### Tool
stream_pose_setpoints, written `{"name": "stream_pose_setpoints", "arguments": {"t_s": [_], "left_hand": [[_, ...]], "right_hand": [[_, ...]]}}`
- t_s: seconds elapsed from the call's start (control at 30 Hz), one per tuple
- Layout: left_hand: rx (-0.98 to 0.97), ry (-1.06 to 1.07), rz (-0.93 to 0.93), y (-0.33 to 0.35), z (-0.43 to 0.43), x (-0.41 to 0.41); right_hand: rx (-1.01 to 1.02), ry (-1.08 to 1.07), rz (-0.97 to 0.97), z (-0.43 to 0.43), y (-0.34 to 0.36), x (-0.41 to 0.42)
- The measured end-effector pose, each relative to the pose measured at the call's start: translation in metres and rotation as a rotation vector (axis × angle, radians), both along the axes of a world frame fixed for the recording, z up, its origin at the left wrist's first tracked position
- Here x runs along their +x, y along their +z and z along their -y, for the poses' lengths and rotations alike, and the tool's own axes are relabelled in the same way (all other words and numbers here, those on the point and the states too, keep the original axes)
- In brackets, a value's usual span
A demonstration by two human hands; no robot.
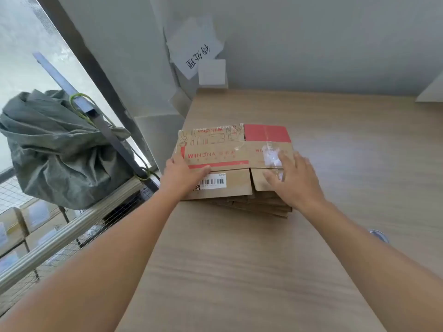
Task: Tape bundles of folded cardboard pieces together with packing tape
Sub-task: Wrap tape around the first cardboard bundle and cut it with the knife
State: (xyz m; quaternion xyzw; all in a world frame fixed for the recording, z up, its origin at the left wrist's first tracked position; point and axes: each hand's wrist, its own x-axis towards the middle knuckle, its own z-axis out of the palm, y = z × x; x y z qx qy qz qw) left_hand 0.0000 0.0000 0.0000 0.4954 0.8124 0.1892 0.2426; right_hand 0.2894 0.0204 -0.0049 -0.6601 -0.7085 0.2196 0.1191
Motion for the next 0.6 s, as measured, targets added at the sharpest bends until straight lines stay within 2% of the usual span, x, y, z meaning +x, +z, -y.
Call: {"name": "stream_pose_setpoints", "arguments": {"t_s": [0.13,0.3,0.47,0.6], "left_hand": [[0.054,0.092,0.138,-0.006,-0.007,-0.004],[0.096,0.172,0.391,-0.003,0.004,-0.004],[0.142,0.226,0.611,0.011,0.045,0.003],[0.172,0.143,0.713,0.032,0.098,0.015]], "right_hand": [[-0.099,-0.017,-0.134,-0.014,-0.010,-0.001],[-0.013,-0.096,-0.290,0.002,-0.010,0.005],[-0.017,-0.156,-0.382,0.050,0.014,0.021],[0.026,-0.256,-0.473,0.113,0.037,0.038]]}}
